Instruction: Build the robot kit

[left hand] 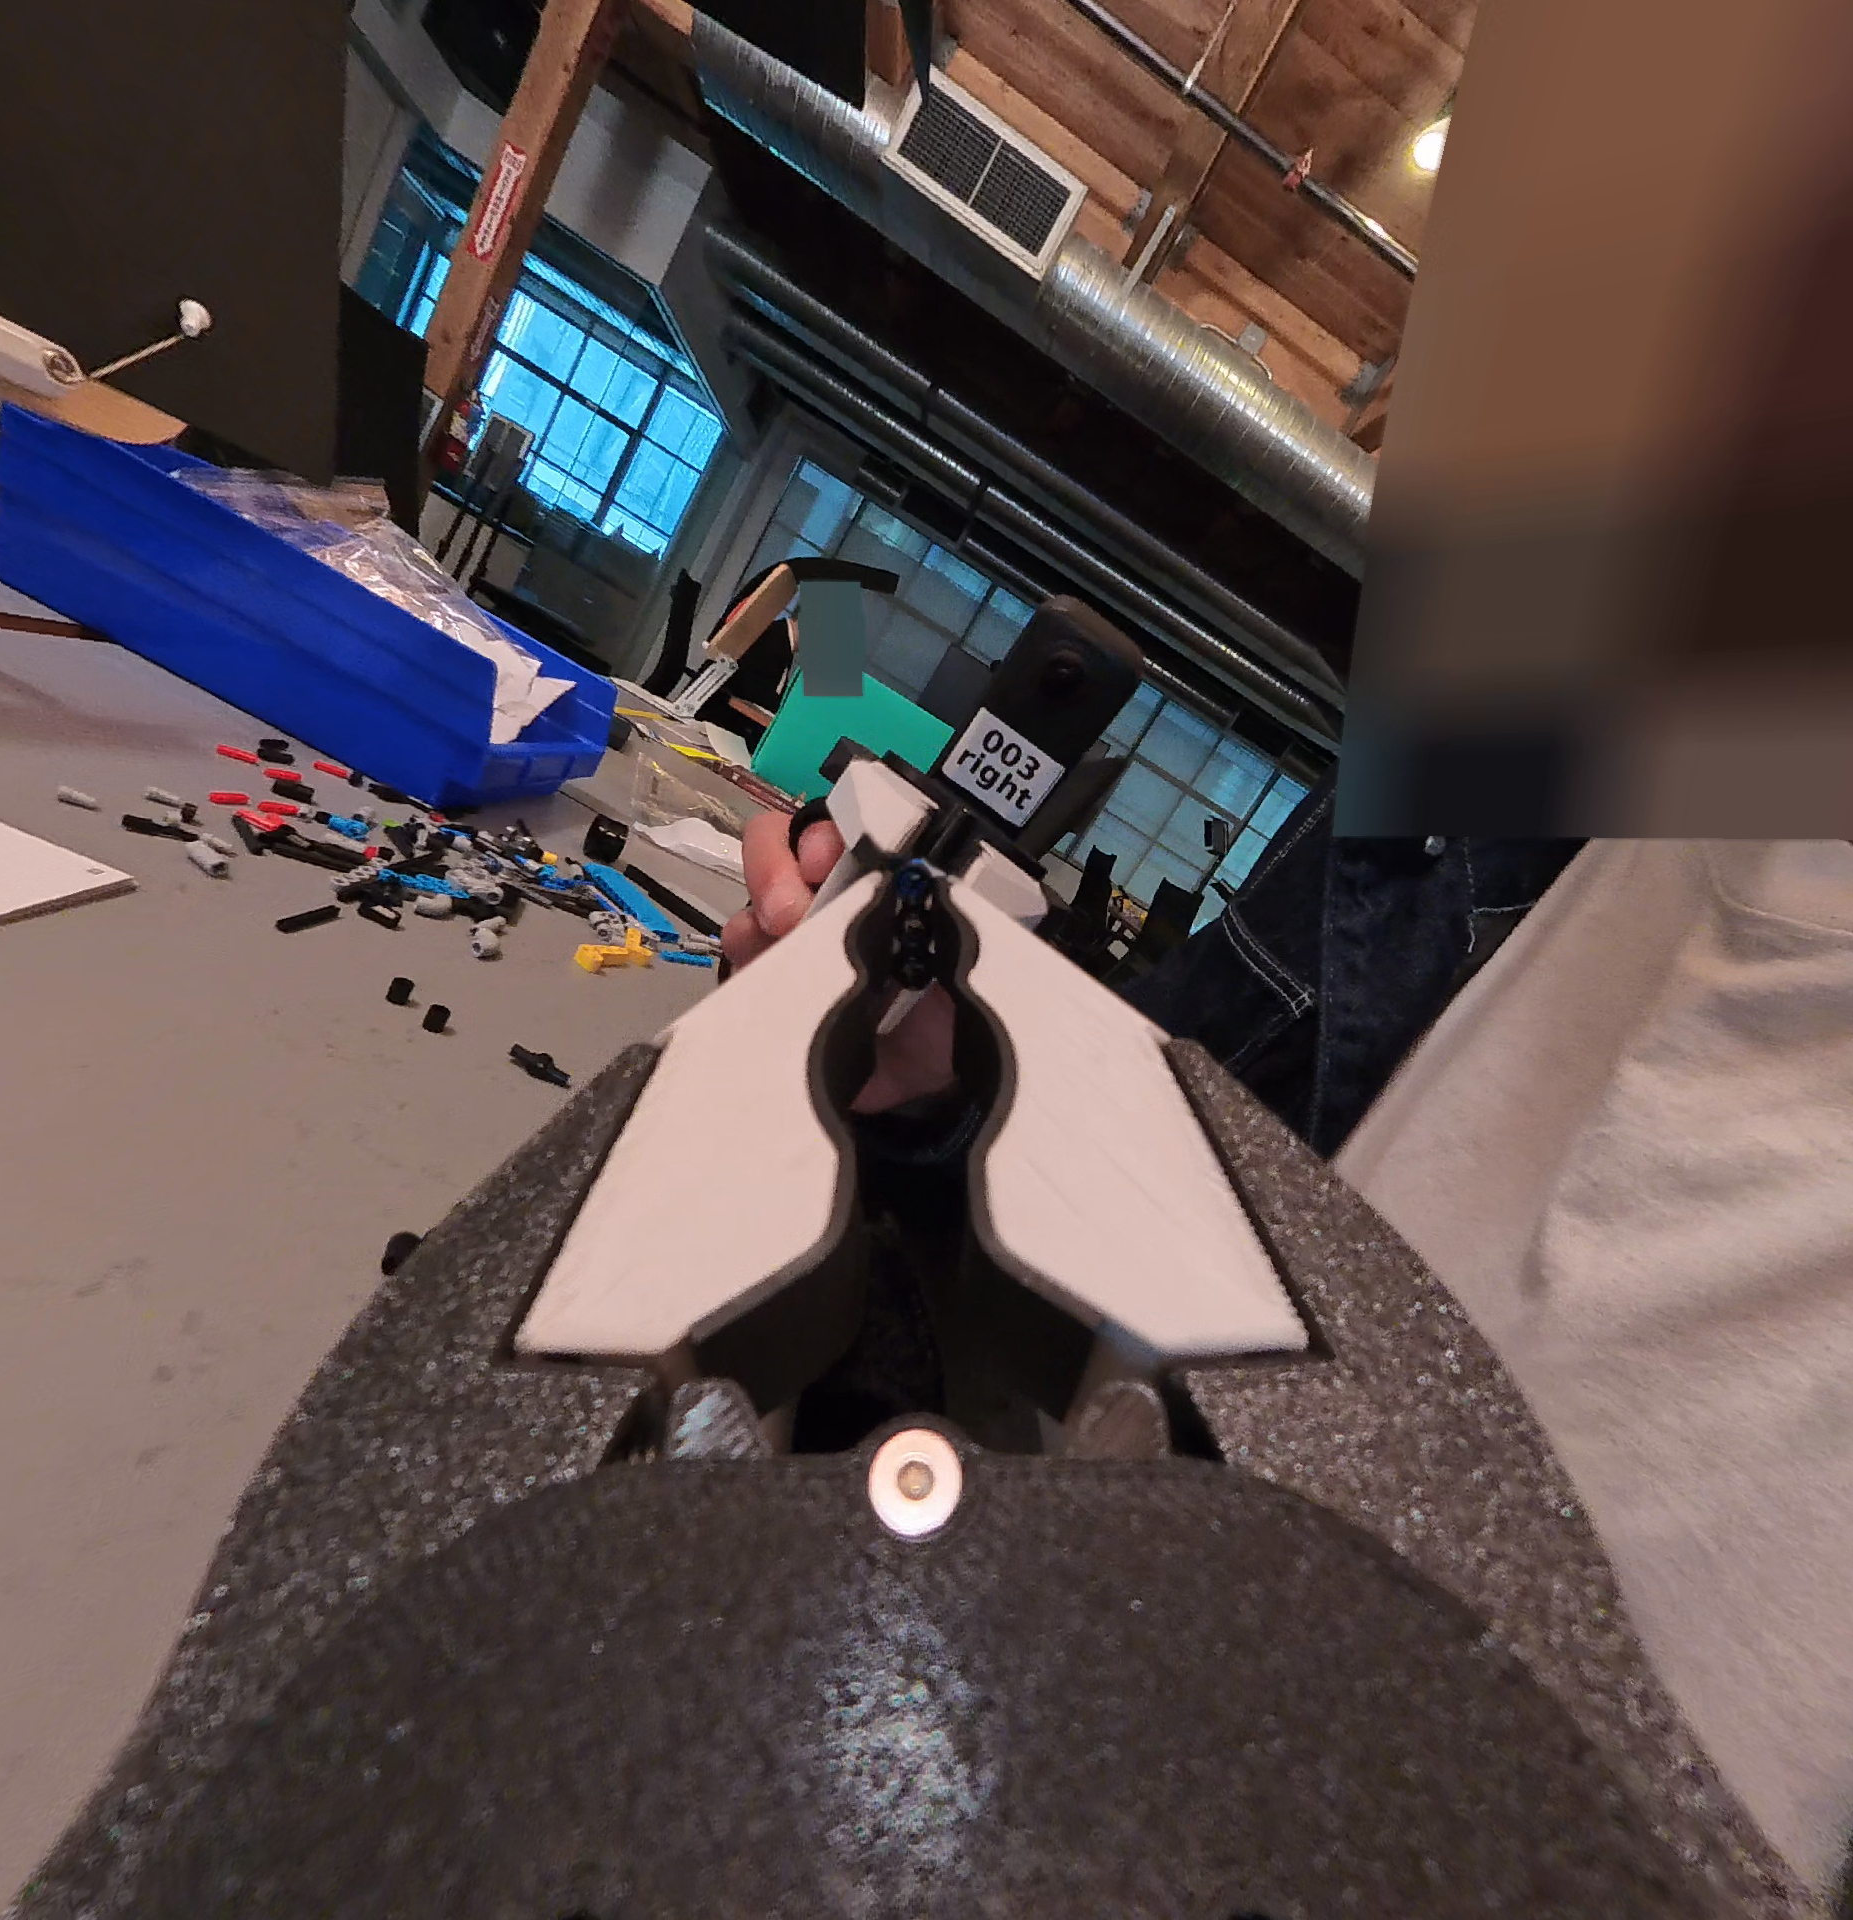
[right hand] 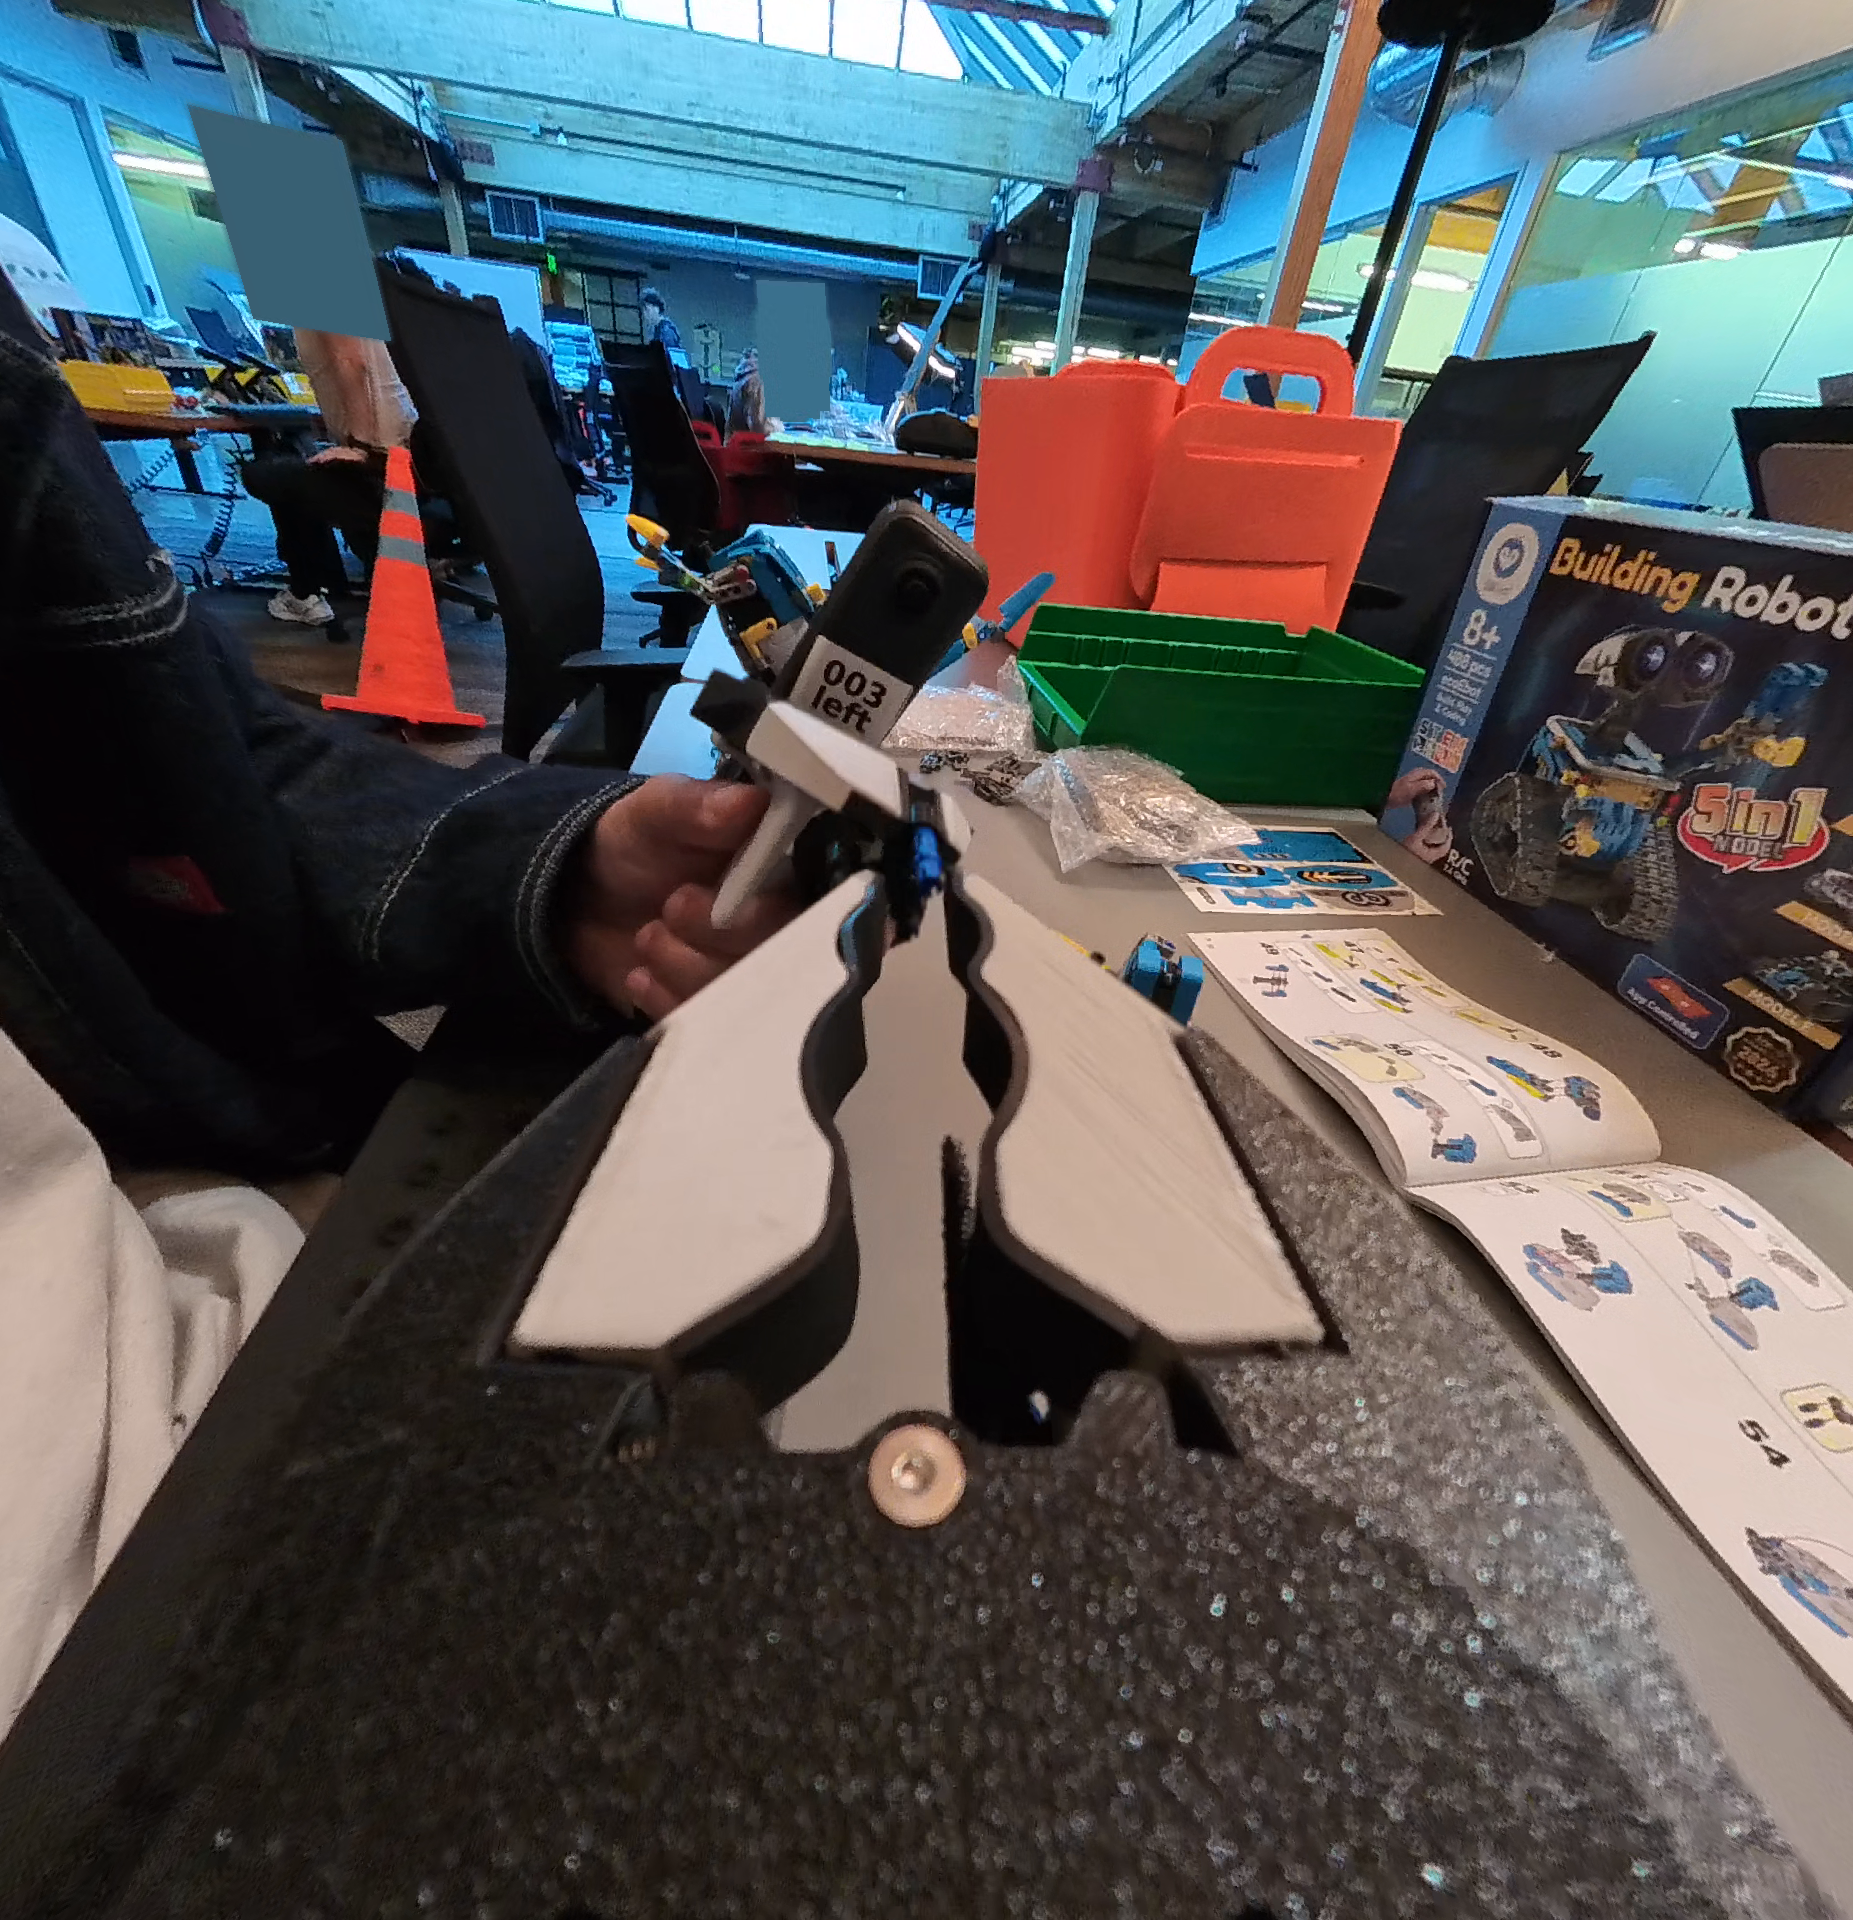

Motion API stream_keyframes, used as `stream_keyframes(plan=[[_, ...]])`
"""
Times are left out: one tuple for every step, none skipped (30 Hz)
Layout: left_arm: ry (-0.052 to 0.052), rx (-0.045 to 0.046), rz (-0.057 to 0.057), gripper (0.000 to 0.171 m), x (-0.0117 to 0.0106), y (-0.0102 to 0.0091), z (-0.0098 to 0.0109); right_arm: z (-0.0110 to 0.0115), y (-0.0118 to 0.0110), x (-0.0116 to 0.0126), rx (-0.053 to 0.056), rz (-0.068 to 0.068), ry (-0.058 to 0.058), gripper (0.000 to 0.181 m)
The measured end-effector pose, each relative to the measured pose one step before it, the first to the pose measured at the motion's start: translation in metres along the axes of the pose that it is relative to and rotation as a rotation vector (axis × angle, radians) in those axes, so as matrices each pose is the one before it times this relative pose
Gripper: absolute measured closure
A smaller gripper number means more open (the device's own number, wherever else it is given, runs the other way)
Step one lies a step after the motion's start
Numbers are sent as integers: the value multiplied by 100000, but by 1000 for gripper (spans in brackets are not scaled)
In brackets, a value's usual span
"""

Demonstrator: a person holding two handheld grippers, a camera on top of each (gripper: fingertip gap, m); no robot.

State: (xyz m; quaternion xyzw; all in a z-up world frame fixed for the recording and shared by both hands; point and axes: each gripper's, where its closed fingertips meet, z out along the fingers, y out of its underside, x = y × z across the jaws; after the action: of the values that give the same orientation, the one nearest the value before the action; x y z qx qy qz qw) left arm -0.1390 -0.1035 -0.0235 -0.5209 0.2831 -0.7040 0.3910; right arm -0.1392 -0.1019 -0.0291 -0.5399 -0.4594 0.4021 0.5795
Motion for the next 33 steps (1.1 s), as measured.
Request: stream_keyframes(plan=[[161,-514,132,165,50,108,33,-54,-133,77,758,-22,320,171],[194,-118,-27,165,75,38,4,-60,16,127,-47,193,308,172],[-322,-275,0,165,-55,36,-10,-44,129,35,-879,158,-154,173],[148,31,-48,165,-20,9,13,-159,-268,-57,1090,-959,294,176],[775,139,-279,165,128,-39,25,-93,-278,-142,1208,-2057,372,177],[-576,220,85,165,-102,-43,-58,90,209,-22,-1195,-1323,306,177],[-1098,-391,48,165,-190,69,-100,106,367,91,-1783,585,118,177],[823,-169,-558,165,80,47,-20,-51,-16,-52,148,1424,-1047,177],[486,78,346,165,92,7,40,-82,-164,-145,739,1508,-1557,177],[-1672,-1544,1522,165,-179,199,43,33,153,2,-843,983,-631,178],[-607,-4584,1586,165,25,729,275,181,447,-131,-2555,-523,-944,178],[1424,717,201,165,275,-76,76,114,-55,-287,578,-635,-820,179],[255,656,34,165,38,-156,-23,9,-176,-139,1060,235,-192,178],[-694,123,-445,165,-162,-29,-45,89,69,173,-681,1,1378,178],[-16,-29,-799,166,-81,16,-14,56,83,85,-481,-584,407,178],[675,70,-281,166,95,21,26,-7,-36,-42,405,1033,-1160,178],[150,-78,635,165,77,16,50,-41,-112,-92,930,1402,-1155,178],[-183,-263,207,165,-26,49,33,-20,22,-7,240,458,-219,178],[244,-133,-783,165,-20,44,10,-19,74,3,82,313,-259,178],[330,120,-480,165,13,-4,26,-14,-4,-13,242,968,-593,178],[-331,106,784,165,2,-31,27,-20,-50,32,269,693,-219,178],[-400,9,543,165,-16,-14,5,5,-11,24,96,96,-74,178],[29,220,-575,166,-36,-31,-27,18,6,34,134,471,-158,178],[-48,291,-709,166,-62,-59,-33,47,5,59,452,1302,-123,178],[-723,97,-1,166,-129,-62,-18,44,3,115,546,2175,-32,178],[-1677,-238,847,165,-199,-9,14,-2,76,185,131,2561,-174,178],[-2576,-316,1421,166,-303,14,8,-64,164,288,-572,2456,-173,177],[-3034,-273,1303,165,-384,28,-33,-109,203,303,-749,2556,-732,177],[-3974,300,1124,165,-586,-65,-138,-200,53,547,217,3086,668,173],[-4794,701,1226,165,-730,-135,-238,-332,-169,817,1277,2892,2560,170],[-4795,924,1099,165,-736,-203,-277,-383,-163,1055,1253,2385,4179,170],[-4780,1028,1224,165,-742,-240,-297,-346,10,1248,444,2113,5222,171],[-5202,436,1512,165,-830,-146,-273,-317,209,1358,-901,2082,5703,172]])
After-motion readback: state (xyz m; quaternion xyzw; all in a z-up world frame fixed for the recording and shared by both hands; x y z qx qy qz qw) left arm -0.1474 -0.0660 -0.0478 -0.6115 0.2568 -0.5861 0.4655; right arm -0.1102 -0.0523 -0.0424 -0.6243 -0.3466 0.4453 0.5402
